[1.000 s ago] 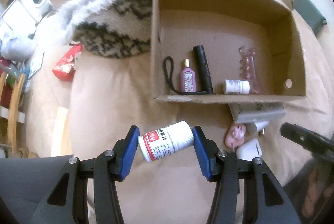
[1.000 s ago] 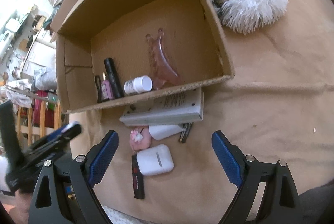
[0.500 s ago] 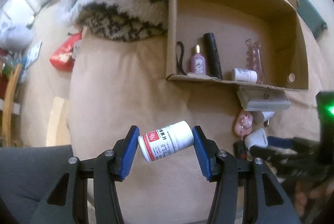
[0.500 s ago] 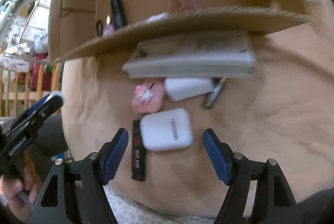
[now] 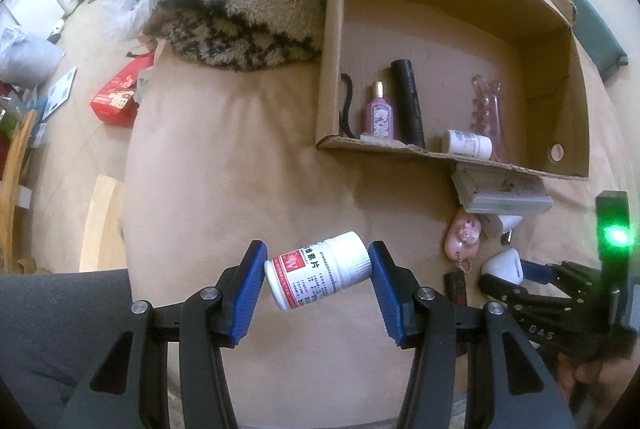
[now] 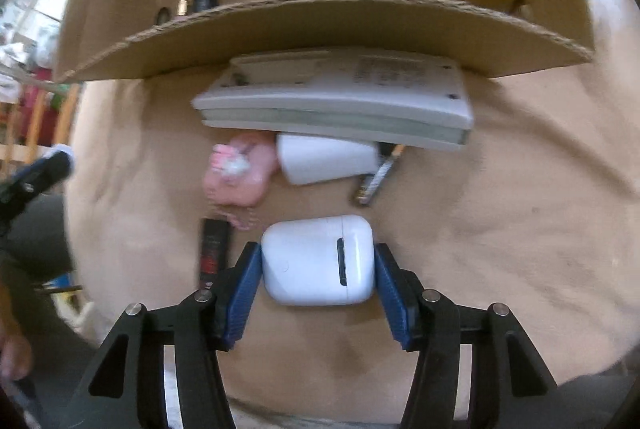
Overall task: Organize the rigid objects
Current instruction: 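Grasp the white earbud case with the right gripper, then carry the pill bottle and earbud case into the box and open both grippers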
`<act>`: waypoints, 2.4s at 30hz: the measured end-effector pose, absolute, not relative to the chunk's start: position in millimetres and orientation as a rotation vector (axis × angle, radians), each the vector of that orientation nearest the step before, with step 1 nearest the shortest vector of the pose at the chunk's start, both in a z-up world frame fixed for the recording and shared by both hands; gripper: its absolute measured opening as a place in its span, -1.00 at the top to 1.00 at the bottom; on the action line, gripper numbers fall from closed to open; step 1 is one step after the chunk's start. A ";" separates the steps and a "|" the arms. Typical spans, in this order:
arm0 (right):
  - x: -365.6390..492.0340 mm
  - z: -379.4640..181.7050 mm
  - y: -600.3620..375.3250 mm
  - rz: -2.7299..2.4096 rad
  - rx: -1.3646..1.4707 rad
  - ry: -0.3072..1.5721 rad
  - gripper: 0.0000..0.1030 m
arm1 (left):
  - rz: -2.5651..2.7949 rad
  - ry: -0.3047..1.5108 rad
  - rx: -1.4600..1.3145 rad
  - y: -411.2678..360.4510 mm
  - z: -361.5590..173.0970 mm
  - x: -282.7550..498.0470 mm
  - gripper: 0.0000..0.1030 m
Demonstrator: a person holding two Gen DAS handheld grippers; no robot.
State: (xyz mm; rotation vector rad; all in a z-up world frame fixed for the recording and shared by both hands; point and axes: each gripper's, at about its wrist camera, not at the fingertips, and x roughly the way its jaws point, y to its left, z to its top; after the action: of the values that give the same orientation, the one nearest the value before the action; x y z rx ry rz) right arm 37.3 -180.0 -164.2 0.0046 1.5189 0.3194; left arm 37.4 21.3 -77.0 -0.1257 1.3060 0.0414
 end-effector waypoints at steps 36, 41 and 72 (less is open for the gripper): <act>31.7 -54.1 -223.0 0.437 0.151 1.209 -0.14 | 0.094 1.148 -0.129 26.1 -35.8 40.5 0.06; 46.1 -30.8 -222.5 0.448 0.174 1.134 -0.14 | 0.072 1.108 -0.132 19.2 -16.0 55.8 0.06; 147.2 -76.2 -221.4 0.383 0.224 1.125 -0.14 | -0.002 1.184 0.047 -57.1 -69.0 160.7 0.06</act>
State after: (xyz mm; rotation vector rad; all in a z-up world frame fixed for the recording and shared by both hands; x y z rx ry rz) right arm 147.2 -221.4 -76.2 0.2236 1.1246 0.3830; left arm 160.7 -57.1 -69.0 0.0468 1.1837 -0.0021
